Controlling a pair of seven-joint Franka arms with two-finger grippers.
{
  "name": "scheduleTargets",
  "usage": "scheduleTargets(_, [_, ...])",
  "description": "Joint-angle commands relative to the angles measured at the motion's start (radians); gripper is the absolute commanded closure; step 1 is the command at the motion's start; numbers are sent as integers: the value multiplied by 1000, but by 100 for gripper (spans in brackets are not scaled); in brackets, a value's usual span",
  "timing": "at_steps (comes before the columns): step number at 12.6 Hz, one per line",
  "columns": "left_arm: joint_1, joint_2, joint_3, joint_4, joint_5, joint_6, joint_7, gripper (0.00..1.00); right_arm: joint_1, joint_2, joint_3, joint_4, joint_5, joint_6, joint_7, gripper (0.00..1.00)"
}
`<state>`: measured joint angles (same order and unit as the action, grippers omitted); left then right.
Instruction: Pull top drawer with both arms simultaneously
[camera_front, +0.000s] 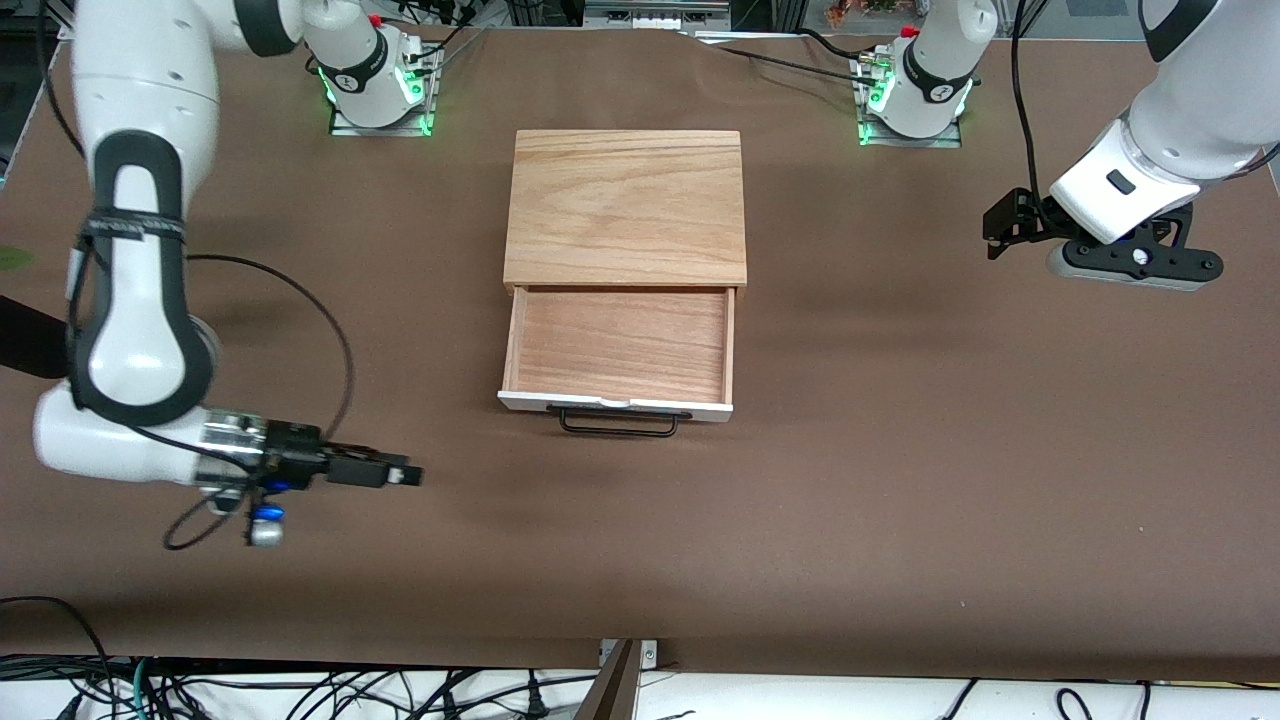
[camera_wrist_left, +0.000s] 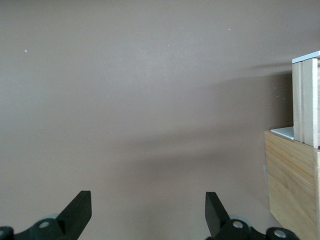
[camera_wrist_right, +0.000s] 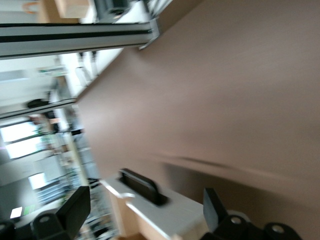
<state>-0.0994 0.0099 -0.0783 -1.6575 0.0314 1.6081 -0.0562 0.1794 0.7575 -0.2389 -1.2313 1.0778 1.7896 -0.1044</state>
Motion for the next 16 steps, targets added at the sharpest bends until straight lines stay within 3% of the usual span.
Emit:
scheduleTargets(1, [9,-13,-9,-2,-15,-11,-8,0,-29,-170,58,-106,-392,1,-11,0])
scheduleTargets(2, [7,-13,-9,4,-16,-13,-10,0,-56,-206,99,-108,-526,-1,-11,0])
scheduleTargets(4, [7,-11,-9,8,-18,-13,-8,0,-83,-269,119,-115,-735,-10,-15,0])
scheduleTargets(8, [7,-13,-9,10,-24,-19,-8,0,-150,-438,132,-146,-967,-22,-24,0])
scheduleTargets(10, [7,-13,-11,10,-25,-19,-10,0,-162,-539,132,-183,-1022,-48,-20,0])
scheduleTargets(16, [6,-13,-9,12,-25,-19,-10,0,-187,-687,133,-246,-1030,-225,118,0])
